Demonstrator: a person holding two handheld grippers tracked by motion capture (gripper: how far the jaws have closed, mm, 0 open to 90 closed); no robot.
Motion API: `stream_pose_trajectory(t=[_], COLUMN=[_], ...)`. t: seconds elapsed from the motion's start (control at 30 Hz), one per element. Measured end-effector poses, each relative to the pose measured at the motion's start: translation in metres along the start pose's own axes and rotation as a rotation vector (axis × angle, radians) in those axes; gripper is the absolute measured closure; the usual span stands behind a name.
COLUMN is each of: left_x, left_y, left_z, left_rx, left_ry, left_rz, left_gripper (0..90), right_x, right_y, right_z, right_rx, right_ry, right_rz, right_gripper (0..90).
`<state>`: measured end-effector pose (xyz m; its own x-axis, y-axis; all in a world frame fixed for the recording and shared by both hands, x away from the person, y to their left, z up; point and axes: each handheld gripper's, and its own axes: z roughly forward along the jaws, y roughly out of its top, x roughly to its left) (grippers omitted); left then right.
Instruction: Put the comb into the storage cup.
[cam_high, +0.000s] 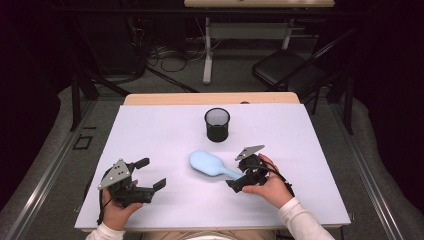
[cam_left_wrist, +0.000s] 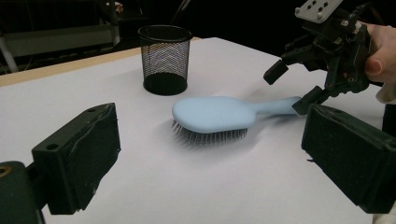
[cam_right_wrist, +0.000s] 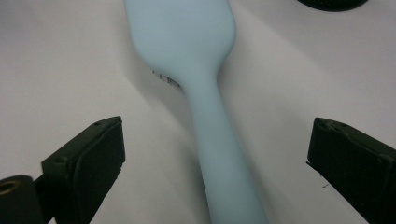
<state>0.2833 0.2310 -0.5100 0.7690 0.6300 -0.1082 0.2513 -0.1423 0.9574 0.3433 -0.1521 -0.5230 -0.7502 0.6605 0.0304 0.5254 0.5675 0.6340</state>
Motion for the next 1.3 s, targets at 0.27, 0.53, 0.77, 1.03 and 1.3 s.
stream_pose_trajectory(t=[0.27, 0.53, 0.77, 1.03, 1.3], left_x=[0.0, 0.0, 0.0, 0.0, 0.0], left_y=[0.0, 0.0, 0.0, 0.0, 0.0], left_z=[0.0, 0.0, 0.0, 0.0, 0.0], left_rx=[0.002, 0.003, 0.002, 0.003, 0.003], left_ry=[-0.002, 0.0, -0.001, -0.003, -0.004], left_rz=[0.0, -0.001, -0.001, -0.001, -0.002], left_gripper=[4.4, 4.4, 4.4, 4.4, 4.4], right_x=[0.0, -0.004, -0.006, -0.007, -0.008], right_y=[0.005, 0.011, 0.014, 0.018, 0.022], right_z=[0.005, 0.009, 0.012, 0.018, 0.022], right_rx=[0.025, 0.037, 0.052, 0.069, 0.082], right_ry=[-0.006, 0.019, 0.032, 0.021, 0.026], right_rz=[-0.017, -0.001, -0.005, -0.025, -0.02], right_gripper=[2.7, 0.0, 0.0, 0.0, 0.0])
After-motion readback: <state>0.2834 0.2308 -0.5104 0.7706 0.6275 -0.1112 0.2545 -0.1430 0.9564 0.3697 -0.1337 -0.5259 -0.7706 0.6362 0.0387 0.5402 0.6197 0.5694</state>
